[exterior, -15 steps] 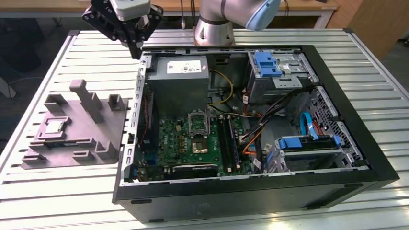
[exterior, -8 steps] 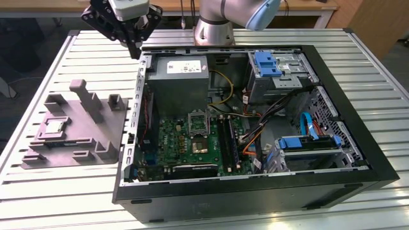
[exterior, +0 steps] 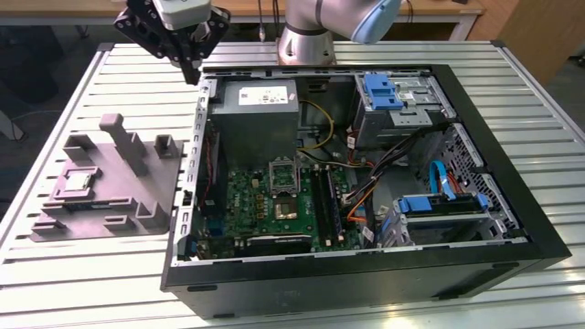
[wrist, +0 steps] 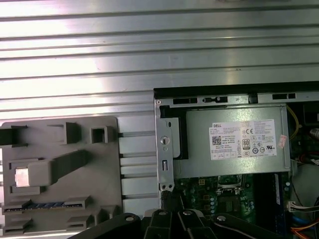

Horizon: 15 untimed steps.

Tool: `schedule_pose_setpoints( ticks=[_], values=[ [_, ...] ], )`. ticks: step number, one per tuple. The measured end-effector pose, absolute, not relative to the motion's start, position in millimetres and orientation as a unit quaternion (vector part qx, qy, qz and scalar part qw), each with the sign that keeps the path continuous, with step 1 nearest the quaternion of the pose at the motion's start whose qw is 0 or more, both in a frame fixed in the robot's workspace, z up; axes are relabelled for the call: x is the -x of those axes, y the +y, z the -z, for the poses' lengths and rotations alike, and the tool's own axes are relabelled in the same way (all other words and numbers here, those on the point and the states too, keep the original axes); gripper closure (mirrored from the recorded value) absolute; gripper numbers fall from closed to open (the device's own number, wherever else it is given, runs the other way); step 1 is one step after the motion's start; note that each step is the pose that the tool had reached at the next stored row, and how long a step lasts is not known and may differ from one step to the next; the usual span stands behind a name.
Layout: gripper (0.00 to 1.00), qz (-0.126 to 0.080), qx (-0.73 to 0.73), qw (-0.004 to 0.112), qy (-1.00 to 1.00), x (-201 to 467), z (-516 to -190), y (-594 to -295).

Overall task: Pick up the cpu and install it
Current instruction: 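Reach for the cpu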

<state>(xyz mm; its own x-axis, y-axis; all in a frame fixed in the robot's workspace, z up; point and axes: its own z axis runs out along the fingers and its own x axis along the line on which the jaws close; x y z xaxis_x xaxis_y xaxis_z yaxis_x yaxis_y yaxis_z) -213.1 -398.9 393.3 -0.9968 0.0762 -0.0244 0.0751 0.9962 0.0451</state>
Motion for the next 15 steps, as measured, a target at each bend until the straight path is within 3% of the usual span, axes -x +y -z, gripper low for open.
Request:
schedule_pose_setpoints(
  ticks=[15],
  values=[
    [0.89,-0.022,-0.038,0.013,0.999,229,-393,-399]
  ],
)
